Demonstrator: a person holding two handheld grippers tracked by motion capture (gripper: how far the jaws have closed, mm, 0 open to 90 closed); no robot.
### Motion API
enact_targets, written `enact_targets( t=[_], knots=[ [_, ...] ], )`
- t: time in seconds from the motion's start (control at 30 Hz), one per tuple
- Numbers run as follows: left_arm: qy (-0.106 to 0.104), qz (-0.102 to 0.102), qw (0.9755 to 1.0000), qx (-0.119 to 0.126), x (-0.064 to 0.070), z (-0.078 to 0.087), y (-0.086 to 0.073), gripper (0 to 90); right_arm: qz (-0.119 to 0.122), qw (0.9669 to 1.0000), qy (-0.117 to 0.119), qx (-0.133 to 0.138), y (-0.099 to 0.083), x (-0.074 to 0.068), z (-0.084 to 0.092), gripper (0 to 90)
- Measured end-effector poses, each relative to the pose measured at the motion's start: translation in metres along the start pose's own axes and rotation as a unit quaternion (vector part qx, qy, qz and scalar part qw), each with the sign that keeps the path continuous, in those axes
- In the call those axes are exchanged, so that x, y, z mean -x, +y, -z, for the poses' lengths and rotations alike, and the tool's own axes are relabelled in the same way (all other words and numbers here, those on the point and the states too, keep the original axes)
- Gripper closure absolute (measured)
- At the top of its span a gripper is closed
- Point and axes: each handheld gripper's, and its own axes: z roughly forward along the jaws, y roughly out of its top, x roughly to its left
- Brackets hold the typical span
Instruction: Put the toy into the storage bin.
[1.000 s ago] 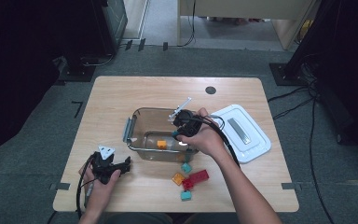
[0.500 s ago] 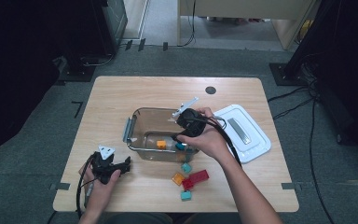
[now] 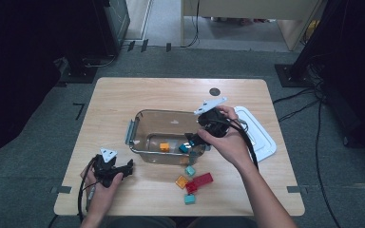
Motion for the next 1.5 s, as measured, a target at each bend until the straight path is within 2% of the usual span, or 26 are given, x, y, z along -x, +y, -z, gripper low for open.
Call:
enact_targets(
  t=[0.27, 0.5, 0.83, 1.27, 1.5],
  knots=[
    [0.0, 0.0, 1.0, 0.0, 0.0, 0.0, 0.0, 10.6, -0.019, 0.9996, -0.02, 0.011, -0.021, 0.01, 0.02, 18.4],
    [0.0, 0.001, 1.0, 0.001, 0.0, 0.0, 0.0, 10.6, -0.031, 0.999, -0.027, 0.018, -0.041, 0.017, 0.029, 18.0],
    [0.0, 0.0, 1.0, 0.001, 0.0, 0.0, 0.0, 10.6, -0.061, 0.9972, -0.037, 0.021, -0.075, 0.027, 0.036, 19.1],
    [0.0, 0.0, 1.0, 0.0, 0.0, 0.0, 0.0, 10.6, -0.098, 0.9948, -0.025, 0.018, -0.126, 0.024, 0.017, 21.3],
    [0.0, 0.001, 1.0, 0.0, 0.0, 0.0, 0.0, 10.6, -0.095, 0.9954, -0.007, 0.014, -0.146, 0.014, 0.004, 25.6]
  ],
)
